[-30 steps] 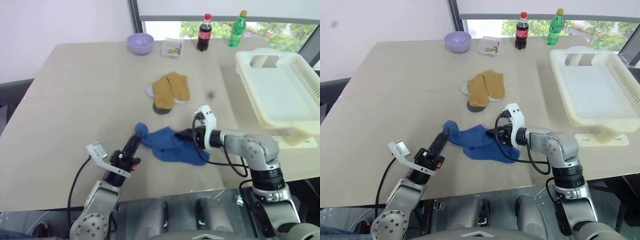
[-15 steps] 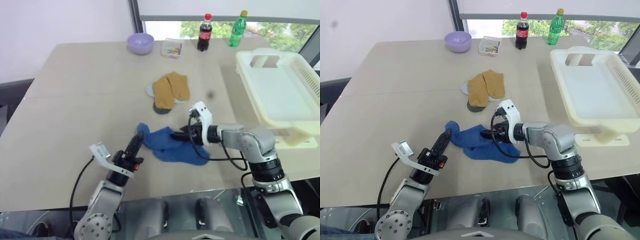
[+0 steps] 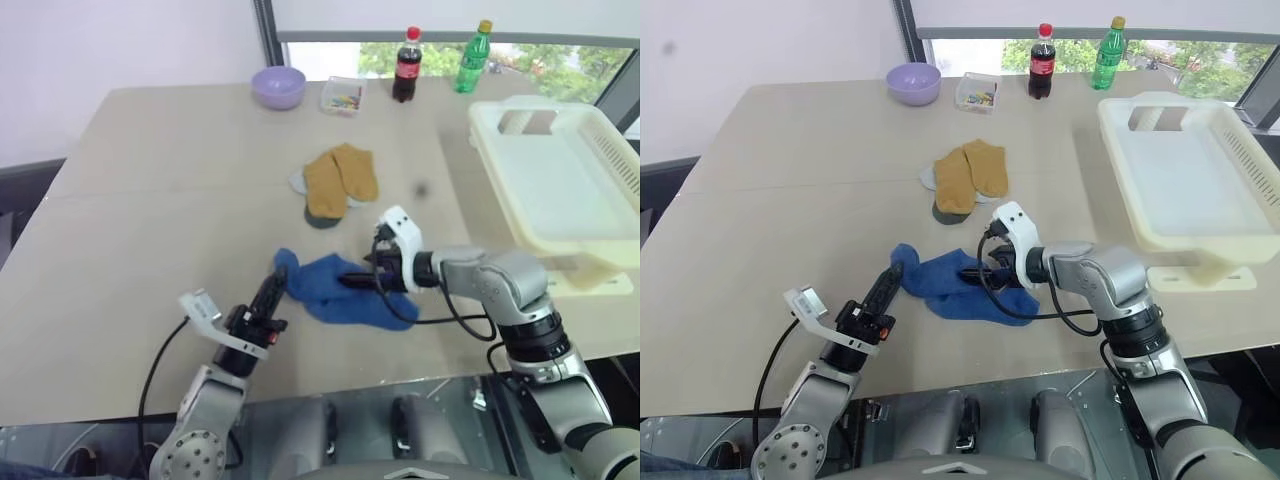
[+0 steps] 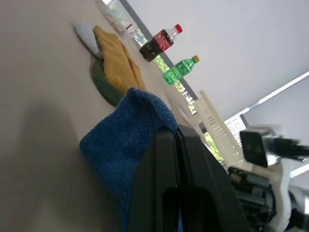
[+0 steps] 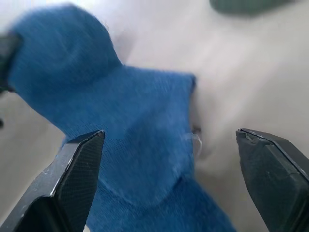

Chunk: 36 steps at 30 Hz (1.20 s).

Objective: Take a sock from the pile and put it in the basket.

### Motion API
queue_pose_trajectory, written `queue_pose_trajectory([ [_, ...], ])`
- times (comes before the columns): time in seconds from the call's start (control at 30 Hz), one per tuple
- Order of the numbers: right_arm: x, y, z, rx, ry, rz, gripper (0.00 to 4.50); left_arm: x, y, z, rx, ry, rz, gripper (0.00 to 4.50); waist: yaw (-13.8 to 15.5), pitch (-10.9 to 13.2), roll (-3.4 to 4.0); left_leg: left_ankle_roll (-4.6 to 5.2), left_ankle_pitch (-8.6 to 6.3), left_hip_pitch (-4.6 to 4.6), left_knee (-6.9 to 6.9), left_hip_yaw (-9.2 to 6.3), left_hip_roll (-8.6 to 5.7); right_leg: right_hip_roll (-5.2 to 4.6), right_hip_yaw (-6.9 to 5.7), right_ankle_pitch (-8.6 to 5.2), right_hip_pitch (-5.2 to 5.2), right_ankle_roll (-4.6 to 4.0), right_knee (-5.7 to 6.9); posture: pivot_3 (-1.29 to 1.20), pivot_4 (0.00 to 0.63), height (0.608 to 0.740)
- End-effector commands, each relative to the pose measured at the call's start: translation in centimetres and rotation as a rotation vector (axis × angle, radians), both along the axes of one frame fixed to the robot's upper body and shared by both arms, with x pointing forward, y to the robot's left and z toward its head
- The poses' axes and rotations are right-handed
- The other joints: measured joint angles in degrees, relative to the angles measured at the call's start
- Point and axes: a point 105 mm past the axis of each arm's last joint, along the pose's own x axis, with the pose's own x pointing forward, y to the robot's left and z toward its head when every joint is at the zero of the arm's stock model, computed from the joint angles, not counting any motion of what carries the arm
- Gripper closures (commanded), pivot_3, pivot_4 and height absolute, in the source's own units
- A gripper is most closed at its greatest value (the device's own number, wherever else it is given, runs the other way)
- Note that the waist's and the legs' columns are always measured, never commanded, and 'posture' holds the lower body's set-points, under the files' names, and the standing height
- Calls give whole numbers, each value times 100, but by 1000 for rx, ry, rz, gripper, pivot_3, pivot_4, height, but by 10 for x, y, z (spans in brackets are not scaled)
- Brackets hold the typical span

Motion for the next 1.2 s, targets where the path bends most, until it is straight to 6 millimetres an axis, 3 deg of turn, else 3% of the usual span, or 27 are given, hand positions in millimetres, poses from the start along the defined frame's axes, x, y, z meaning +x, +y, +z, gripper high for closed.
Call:
queue_pose_trajectory([
  [0.03, 0, 3, 12, -9, -56, 31, 965, -1, 3, 2, 9, -31, 3, 4500, 8, 0, 0, 0, 0, 0, 0, 0, 0, 0, -1, 0, 0, 0, 0, 0, 150, 740],
  [0.27, -5, 1, 6, -66, -16, 79, 4341, 0, 1, -2, 9, -38, 1, 4500, 7, 0, -1, 1, -1, -2, 0, 0, -1, -5, -2, 0, 0, 0, -3, 0, 150, 740],
  [0.3, -5, 0, 5, -70, -13, 82, 4468, 0, 1, -1, 9, -40, 2, 4500, 6, 0, 0, 1, -1, -2, 0, -1, -1, -5, -3, 0, 0, 0, -3, 0, 150, 740],
  [0.53, -3, 1, 5, -75, -13, 80, 4468, 0, -2, -1, 9, -42, 3, 4500, 7, 0, -1, 2, -1, -3, 0, -2, -1, -6, -2, -1, 0, -1, -3, 0, 150, 740],
  [0.63, -2, 2, 6, -73, -23, 79, 3623, 0, -2, -1, 9, -41, 1, 4500, 6, 0, -1, 2, -1, -3, 0, -2, 0, -6, -2, -2, 0, -4, -3, 0, 150, 740],
  [0.73, 2, 0, 8, -79, -35, 58, 2270, -1, -2, -1, 9, -41, 1, 4500, 7, 1, -1, 2, -1, -3, 0, -3, 0, -6, -3, -2, 0, -4, -3, 0, 150, 740],
  [1.0, -3, 1, -2, -99, -20, 83, 2270, 0, -3, 0, 10, -41, -4, 4500, 5, 1, 0, 2, -1, -3, 0, -3, -1, -9, -4, -2, 0, -5, -3, 0, 150, 740],
  [1.17, -1, 3, 0, -92, -28, 81, 4366, 0, -4, 1, 11, -41, -4, 4500, 5, 1, 0, 2, -1, -3, 0, -3, 0, -9, -4, -2, 0, -5, -3, 0, 150, 740],
  [1.2, -1, 3, 0, -90, -27, 80, 4445, 0, -4, 0, 12, -40, -4, 4500, 7, 1, 0, 2, -1, -3, 0, -3, 0, -9, -5, -2, 0, -5, -3, 0, 150, 740],
])
